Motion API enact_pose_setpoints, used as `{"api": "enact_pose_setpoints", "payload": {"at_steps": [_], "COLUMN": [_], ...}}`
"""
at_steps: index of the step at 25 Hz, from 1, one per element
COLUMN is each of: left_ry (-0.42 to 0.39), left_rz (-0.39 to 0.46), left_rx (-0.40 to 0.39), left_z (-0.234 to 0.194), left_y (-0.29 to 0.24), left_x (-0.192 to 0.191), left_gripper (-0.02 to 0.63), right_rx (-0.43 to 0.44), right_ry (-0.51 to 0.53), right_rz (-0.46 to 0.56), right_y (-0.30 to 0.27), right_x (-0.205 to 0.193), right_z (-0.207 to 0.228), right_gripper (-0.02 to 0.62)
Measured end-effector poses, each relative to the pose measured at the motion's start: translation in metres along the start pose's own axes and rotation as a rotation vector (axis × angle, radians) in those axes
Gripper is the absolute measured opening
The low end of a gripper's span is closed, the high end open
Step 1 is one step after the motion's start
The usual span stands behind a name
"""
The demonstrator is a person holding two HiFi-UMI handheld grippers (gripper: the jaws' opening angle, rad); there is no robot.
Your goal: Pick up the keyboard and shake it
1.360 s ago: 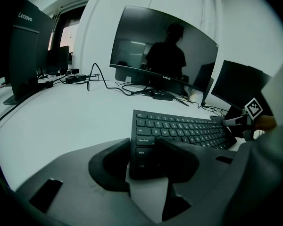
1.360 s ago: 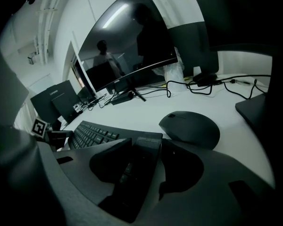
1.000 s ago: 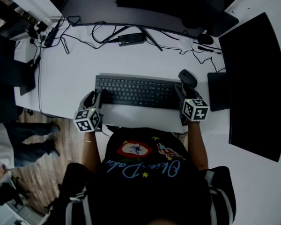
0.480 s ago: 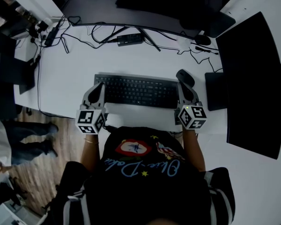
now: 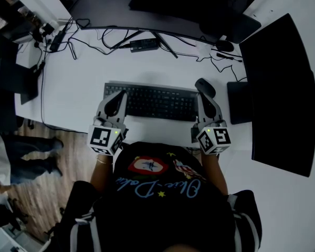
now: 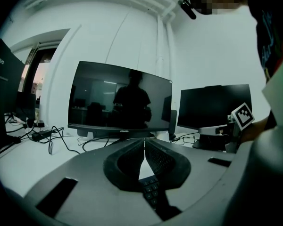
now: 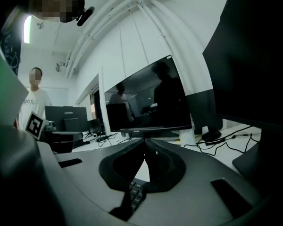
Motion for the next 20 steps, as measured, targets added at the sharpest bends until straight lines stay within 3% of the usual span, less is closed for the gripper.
{"api": "enact_pose_setpoints", "payload": {"at_steps": [6,20], "left_ry": [-0.021,-0.022], "left_rz": [0.026,0.020], "left_rx": [-0.003,-0.005], "left_z": [0.005,0.010], "left_y": [0.002,0.001], "left_x": [0.008,0.009], "left_gripper": [0.006,0.006], "right_rx": [0.029,0.051], "right_ry": [0.010,0.079], "right_rz": [0.035,0.011], "right_y": [0.002,0.003], "right_x": [0.012,0.018], "right_z": [-0.008,-0.013], "right_gripper": [0.000,0.000]}}
Point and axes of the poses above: the fingertips, and each gripper's own axes: y backward along the fingers, z to its right, x out of its top, the point moved 10 cm from there along y, backward along the fingers, and after that the axes turned 2 degrees about -x, right-handed, at the moved point
